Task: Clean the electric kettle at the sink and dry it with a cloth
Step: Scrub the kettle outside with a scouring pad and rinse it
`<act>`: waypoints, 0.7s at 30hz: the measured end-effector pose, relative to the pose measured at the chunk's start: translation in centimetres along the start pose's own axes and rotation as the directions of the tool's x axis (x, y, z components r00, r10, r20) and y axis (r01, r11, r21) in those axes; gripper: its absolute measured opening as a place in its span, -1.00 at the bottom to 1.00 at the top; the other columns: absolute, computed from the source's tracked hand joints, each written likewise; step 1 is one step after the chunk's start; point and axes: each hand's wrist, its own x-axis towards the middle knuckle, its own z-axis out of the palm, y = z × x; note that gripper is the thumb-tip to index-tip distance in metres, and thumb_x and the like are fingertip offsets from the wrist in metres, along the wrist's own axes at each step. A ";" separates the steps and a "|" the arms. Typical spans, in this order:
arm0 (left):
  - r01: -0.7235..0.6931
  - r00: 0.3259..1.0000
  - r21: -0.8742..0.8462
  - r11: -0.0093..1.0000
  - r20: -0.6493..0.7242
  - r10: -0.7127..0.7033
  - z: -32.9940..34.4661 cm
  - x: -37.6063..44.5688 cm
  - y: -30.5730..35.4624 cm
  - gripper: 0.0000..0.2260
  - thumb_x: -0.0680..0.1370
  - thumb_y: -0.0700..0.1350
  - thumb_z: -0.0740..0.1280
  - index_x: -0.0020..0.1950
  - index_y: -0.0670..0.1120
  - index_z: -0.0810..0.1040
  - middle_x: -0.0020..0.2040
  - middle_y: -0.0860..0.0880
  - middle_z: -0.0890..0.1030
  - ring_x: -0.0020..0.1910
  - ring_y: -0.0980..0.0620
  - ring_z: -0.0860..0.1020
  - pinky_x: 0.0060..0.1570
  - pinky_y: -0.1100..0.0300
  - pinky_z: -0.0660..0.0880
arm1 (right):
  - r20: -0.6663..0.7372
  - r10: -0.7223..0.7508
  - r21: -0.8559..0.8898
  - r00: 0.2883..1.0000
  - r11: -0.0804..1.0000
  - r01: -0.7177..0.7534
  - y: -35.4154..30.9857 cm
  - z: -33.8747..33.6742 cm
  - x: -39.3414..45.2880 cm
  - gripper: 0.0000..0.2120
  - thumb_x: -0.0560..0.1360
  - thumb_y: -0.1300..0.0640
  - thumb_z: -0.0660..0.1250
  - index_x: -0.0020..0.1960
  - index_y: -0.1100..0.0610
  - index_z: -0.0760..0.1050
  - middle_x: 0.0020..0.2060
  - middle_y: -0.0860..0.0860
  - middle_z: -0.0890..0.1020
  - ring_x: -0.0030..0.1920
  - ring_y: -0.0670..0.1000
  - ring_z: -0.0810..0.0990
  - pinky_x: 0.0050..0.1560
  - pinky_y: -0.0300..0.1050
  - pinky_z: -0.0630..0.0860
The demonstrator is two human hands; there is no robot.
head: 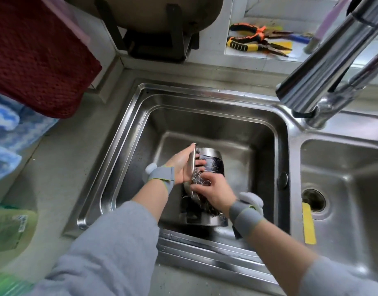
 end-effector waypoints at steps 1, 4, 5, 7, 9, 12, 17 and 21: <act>-0.023 0.996 0.059 0.998 -0.085 0.028 -0.1 0.3 0.1 -0.66 0.61 0.12 0.17 -0.10 -0.16 0.42 -0.30 -0.13 0.50 -0.46 -0.04 0.49 -0.48 0.24 0.46 | 0.028 -0.063 -0.146 0.998 0.987 0.067 0.1 0.2 -0.3 -0.83 0.34 0.14 0.51 -0.11 0.20 0.63 -0.13 0.08 0.65 -0.11 0.03 0.59 -0.05 -0.19 0.42; -0.071 0.931 0.324 0.944 -0.319 0.179 -0.1 0.8 0.3 -0.63 0.57 0.11 0.24 -0.23 -0.17 0.43 -0.42 -0.07 0.41 -0.60 0.04 0.37 -0.55 0.30 0.32 | 0.032 -0.065 -0.378 0.997 0.923 0.072 -0.2 -0.7 0.5 -0.71 0.39 0.09 0.46 0.04 0.21 0.63 0.03 0.16 0.59 0.09 0.12 0.52 0.00 -0.20 0.32; -0.083 0.893 0.393 0.916 -0.379 0.244 -0.3 1.1 0.1 -0.59 0.56 0.15 0.24 -0.21 -0.21 0.45 -0.40 -0.09 0.46 -0.57 0.00 0.42 -0.56 0.30 0.37 | -0.034 -0.045 -0.370 0.998 0.929 0.029 -0.2 -1.4 0.8 -0.72 0.42 0.07 0.43 0.05 0.22 0.62 0.04 0.19 0.56 0.10 0.13 0.50 0.00 -0.19 0.30; -0.067 0.805 0.516 0.854 -0.477 0.352 -0.7 1.8 -0.6 -0.41 0.50 0.26 0.21 -0.08 -0.33 0.53 -0.23 -0.22 0.62 -0.30 -0.16 0.61 -0.28 0.18 0.59 | -0.197 -0.021 -0.323 0.980 0.945 -0.045 -0.3 -3.5 1.2 -0.72 0.50 0.06 0.34 0.10 0.23 0.59 0.07 0.22 0.52 0.14 0.15 0.47 0.03 -0.21 0.26; -0.027 0.746 0.580 0.814 -0.531 0.403 -1.1 2.4 -1.1 -0.33 0.49 0.31 0.16 0.01 -0.35 0.55 -0.10 -0.31 0.65 -0.10 -0.26 0.63 -0.02 -0.03 0.59 | -0.283 -0.010 -0.323 0.959 0.943 -0.086 -0.2 -4.3 2.0 -0.70 0.54 0.10 0.28 0.21 0.22 0.52 0.14 0.21 0.48 0.18 0.16 0.46 0.13 -0.23 0.24; -0.001 0.747 0.664 0.748 -0.496 0.442 -0.7 2.1 -0.9 -0.34 0.55 0.28 0.13 0.09 -0.35 0.54 0.01 -0.31 0.63 0.01 -0.28 0.60 0.08 -0.01 0.53 | -0.232 -0.103 -0.338 0.967 0.941 0.019 -0.2 -1.4 3.7 -0.60 0.54 0.17 0.26 0.37 0.19 0.39 0.31 0.18 0.43 0.32 0.15 0.39 0.32 -0.17 0.23; 0.002 0.745 0.730 0.683 -0.457 0.486 -0.3 2.5 -0.6 -0.38 0.55 0.25 0.16 0.09 -0.35 0.54 0.05 -0.28 0.62 0.03 -0.26 0.59 0.08 0.04 0.49 | -0.085 -0.192 -0.453 0.978 0.882 0.134 2.5 2.8 4.4 -0.49 0.58 0.19 0.16 0.51 0.12 0.16 0.53 0.04 0.11 0.53 0.10 0.02 0.47 -0.07 0.11; -0.144 0.802 0.461 0.876 -0.464 0.376 -1.5 2.5 -0.8 -0.43 0.48 0.25 0.26 0.01 -0.30 0.49 -0.30 -0.19 0.54 -0.42 -0.11 0.48 -0.41 0.14 0.48 | -0.216 0.161 -0.439 0.963 0.865 -0.243 5.3 -0.5 3.9 -0.70 0.60 0.20 0.14 0.28 0.23 0.44 0.27 0.23 0.51 0.27 0.22 0.47 0.18 -0.05 0.37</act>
